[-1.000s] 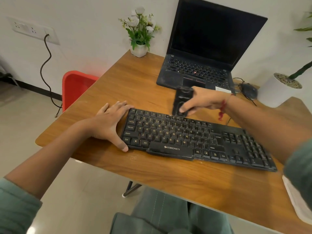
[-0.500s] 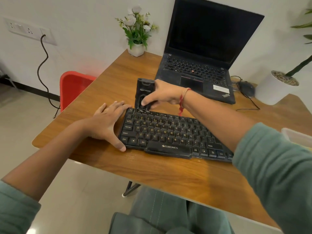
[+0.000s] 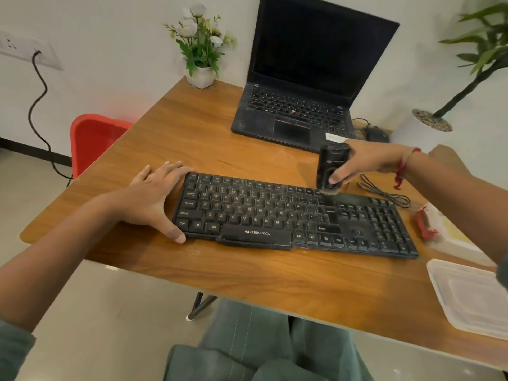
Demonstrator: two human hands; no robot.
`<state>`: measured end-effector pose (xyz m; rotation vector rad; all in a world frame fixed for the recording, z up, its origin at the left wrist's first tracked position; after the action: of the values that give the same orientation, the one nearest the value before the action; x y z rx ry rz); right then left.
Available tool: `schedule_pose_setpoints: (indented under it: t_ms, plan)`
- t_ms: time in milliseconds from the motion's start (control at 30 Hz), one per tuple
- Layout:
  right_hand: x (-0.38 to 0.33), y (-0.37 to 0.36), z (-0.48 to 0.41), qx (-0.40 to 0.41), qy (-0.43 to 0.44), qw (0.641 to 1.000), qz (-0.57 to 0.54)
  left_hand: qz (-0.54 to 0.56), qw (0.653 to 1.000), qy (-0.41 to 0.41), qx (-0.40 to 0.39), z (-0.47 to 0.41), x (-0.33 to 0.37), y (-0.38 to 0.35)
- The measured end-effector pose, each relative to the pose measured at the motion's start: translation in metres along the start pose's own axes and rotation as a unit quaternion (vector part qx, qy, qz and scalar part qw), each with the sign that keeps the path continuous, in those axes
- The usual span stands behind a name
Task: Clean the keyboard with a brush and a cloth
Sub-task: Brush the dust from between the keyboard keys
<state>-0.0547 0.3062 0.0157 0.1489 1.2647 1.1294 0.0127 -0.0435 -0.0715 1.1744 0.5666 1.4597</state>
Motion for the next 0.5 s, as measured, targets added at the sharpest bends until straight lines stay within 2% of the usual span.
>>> schedule_pose_setpoints:
  t_ms: [200, 333, 500]
  plan:
    - [0.017, 0.008, 0.015, 0.039, -0.001, 0.998, -0.048, -0.008, 1.000, 0.010, -0.011, -0.002, -0.002, -0.001]
    - [-0.006, -0.016, 0.003, 0.059, 0.040, 0.994, -0.078, -0.015, 0.999, 0.017, -0.029, -0.002, 0.000, -0.003]
    - [-0.048, -0.044, -0.026, 0.037, 0.075, 0.993, -0.080, -0.011, 0.999, 0.022, -0.040, -0.001, 0.003, -0.003]
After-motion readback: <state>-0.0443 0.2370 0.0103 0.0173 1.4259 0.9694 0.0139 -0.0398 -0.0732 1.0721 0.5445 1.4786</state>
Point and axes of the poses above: each hand's wrist, its own z-axis away from the middle knuckle, its own y-axis out of the back of the hand, x = y × z, the point moved 9 cm from there along -z, towards the middle knuckle, and after that the axes turned 13 degrees about y, right-handed, at the moved point
